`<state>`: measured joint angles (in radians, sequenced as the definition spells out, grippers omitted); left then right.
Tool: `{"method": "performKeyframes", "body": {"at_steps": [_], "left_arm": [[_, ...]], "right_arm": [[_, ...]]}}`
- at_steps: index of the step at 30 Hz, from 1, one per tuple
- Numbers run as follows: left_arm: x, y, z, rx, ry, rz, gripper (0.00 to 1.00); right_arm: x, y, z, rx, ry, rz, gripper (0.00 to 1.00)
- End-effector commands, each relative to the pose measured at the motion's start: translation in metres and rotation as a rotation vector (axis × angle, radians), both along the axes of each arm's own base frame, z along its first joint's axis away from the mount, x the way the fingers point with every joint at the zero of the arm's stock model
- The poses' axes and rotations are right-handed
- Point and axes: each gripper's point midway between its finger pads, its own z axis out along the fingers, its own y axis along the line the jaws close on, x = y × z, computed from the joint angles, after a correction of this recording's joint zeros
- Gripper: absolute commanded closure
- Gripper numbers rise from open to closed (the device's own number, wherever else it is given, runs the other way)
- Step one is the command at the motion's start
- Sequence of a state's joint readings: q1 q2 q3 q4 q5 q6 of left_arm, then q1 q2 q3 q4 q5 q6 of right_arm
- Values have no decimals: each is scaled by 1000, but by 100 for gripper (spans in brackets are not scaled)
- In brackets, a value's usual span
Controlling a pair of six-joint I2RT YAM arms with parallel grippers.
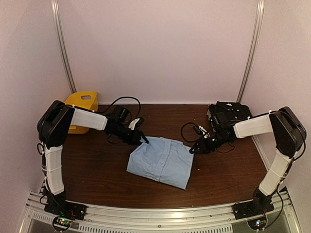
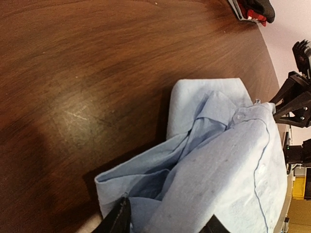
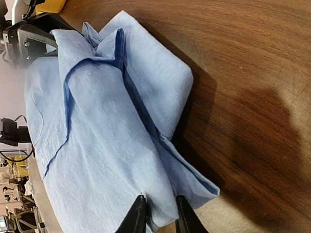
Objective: Fold and stack the long sleeve shirts
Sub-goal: Fold the 2/3-rectangle-folded shirt at the center of the board, then smooth out the square-folded shirt at the center of the board.
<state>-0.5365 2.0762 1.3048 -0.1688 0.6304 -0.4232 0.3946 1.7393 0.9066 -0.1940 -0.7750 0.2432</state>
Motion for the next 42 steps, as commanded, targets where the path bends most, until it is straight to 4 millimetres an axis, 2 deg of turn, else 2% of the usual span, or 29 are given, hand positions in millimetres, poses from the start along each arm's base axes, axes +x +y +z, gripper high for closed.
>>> {"method": "performKeyframes", "body": {"at_steps": [1, 8, 13, 16, 19, 20, 23, 26, 29, 32, 35, 38, 42], "left_arm": [[11, 13, 26, 55, -94, 33, 55], [18, 22, 50, 92, -181, 65, 54], [27, 34, 69, 133, -253, 120, 53], [35, 51, 77, 202, -299, 204, 53], [33, 61, 90, 209, -339, 259, 53], [28, 60, 103, 177, -361, 259, 53], [3, 45, 125, 58, -381, 208, 53], [-28, 24, 133, -60, -360, 138, 53], [-52, 4, 125, -156, -323, 81, 54], [-68, -13, 99, -160, -274, 42, 54], [-78, -25, 70, -146, -234, 25, 55], [-80, -19, 41, -109, -205, 66, 57], [-95, -4, 5, -65, -164, 97, 58]], "right_arm": [[9, -13, 25, -52, -79, -36, 77], [2, -23, 49, -69, -128, -71, 77], [-8, -16, 76, -26, -178, -71, 77], [-19, 0, 92, 17, -204, -53, 77], [-38, 30, 105, 86, -226, -2, 77], [-45, 42, 107, 103, -228, 21, 77], [-66, 72, 107, 144, -225, 80, 77], [-82, 91, 97, 175, -191, 115, 77], [-91, 107, 85, 208, -169, 141, 78], [-102, 118, 64, 207, -123, 172, 78], [-108, 119, 42, 191, -83, 184, 78], [-113, 115, 22, 167, -56, 191, 79], [-119, 106, -9, 118, -17, 192, 79]]}}
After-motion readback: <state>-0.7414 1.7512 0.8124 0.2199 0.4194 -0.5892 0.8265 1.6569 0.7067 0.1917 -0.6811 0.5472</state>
